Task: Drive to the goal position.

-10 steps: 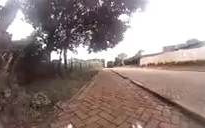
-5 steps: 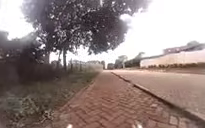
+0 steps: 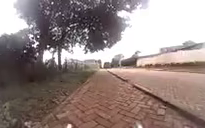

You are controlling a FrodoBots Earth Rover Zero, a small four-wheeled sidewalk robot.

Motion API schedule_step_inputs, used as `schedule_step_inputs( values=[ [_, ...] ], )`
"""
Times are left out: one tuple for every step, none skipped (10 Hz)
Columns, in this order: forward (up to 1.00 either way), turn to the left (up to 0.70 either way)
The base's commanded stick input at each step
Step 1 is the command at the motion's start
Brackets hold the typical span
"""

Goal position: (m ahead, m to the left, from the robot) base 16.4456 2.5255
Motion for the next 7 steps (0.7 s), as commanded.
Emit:
schedule_step_inputs(
  values=[
    [0.70, 0.00],
    [0.70, 0.00],
    [0.70, 0.00],
    [0.70, 0.00],
    [0.70, 0.00],
    [0.70, 0.02],
    [0.70, 0.05]
  ],
)
